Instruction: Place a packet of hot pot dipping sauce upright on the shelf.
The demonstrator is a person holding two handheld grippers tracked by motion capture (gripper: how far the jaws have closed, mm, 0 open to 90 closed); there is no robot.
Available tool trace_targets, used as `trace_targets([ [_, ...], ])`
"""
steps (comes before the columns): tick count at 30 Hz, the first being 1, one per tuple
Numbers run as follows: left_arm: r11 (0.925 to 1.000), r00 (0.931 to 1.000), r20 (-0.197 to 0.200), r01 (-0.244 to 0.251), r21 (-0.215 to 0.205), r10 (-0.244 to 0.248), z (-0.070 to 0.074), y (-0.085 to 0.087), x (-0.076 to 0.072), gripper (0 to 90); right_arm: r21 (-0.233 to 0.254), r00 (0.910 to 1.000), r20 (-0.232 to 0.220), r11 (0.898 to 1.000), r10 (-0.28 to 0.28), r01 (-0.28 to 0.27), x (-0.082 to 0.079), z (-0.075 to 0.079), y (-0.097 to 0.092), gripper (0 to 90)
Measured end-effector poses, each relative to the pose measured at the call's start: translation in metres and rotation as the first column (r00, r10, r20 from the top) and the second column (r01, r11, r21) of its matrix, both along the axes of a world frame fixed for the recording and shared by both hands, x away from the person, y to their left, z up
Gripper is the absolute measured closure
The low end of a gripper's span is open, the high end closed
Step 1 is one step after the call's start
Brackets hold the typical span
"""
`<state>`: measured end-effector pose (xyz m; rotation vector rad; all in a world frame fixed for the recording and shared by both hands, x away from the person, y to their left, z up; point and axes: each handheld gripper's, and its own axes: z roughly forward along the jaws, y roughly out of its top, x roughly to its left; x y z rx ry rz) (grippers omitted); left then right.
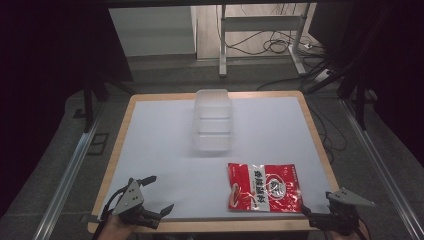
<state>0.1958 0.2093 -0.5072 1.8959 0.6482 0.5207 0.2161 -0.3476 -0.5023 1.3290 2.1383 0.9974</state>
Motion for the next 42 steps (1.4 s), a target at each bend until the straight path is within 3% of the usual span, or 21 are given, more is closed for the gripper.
trace_targets([
  [15, 0.9998, 1.0, 0.004, 0.004, 0.017, -0.004, 0.0, 0.0, 0.0, 0.0, -0.036, 0.998, -0.025, 0.998, 0.058, -0.059, 0.014, -0.005, 0.014, 0.4],
  [25, 0.9998, 1.0, 0.006, 0.006, 0.021, -0.006, 0.0, -0.002, 0.0, 0.0, -0.027, 0.993, -0.053, 0.994, 0.105, -0.107, 0.024, -0.011, 0.022, 0.4],
  [31, 0.9997, 1.0, 0.007, 0.007, 0.025, -0.007, -0.001, -0.002, -0.001, 0.0, -0.001, 0.9863, -0.096, 0.991, 0.134, -0.135, 0.032, -0.015, 0.027, 0.5],
  [37, 0.9996, 0.9999, 0.008, 0.007, 0.027, -0.007, -0.001, -0.002, -0.001, 0.0, -0.004, 0.9775, -0.135, 0.986, 0.162, -0.164, 0.038, -0.02, 0.032, 0.6],
  [42, 0.9996, 0.9999, 0.009, 0.007, 0.029, -0.007, -0.001, -0.003, -0.001, 0.0, -0.011, 0.9757, -0.138, 0.985, 0.17, -0.173, 0.04, -0.021, 0.034, 0.5],
])
